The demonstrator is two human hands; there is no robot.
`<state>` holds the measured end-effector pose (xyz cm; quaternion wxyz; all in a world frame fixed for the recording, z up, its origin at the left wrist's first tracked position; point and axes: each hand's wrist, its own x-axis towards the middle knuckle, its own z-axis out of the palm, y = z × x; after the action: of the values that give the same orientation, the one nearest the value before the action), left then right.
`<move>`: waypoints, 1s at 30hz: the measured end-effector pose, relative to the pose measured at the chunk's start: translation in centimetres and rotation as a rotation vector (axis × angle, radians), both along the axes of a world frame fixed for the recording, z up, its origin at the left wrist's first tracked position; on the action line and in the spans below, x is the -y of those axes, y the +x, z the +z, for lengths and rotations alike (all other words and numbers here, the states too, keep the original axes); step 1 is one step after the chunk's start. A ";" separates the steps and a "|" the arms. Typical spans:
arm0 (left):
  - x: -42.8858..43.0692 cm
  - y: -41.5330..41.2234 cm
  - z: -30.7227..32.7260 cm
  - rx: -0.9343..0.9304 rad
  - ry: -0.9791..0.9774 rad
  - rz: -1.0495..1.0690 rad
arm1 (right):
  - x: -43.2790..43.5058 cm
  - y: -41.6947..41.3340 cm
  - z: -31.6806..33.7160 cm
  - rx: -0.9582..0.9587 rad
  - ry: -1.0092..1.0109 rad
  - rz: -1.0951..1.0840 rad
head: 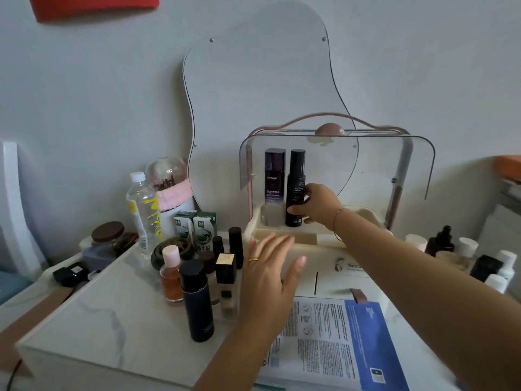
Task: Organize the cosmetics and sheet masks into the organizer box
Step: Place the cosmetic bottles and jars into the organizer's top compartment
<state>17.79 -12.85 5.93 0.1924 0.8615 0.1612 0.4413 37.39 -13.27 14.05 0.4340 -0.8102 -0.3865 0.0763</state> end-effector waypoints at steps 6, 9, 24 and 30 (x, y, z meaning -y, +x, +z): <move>-0.1 0.0 -0.2 -0.037 -0.010 0.004 | 0.1 -0.3 -0.2 0.122 -0.114 -0.054; 0.0 -0.3 0.2 -0.051 -0.027 -0.021 | 0.8 -0.9 0.3 0.111 -0.147 -0.049; -4.0 -11.9 -6.0 0.295 -0.583 0.171 | 13.7 -7.6 -4.3 0.667 -0.125 -0.140; -5.7 -11.4 -7.9 0.167 -0.665 0.114 | 13.5 -7.5 -5.1 0.690 -0.050 -0.205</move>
<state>6.40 -7.13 -2.02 0.4504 0.7022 0.3278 0.4435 29.85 -26.76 8.95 0.2633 -0.8333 -0.4249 -0.2363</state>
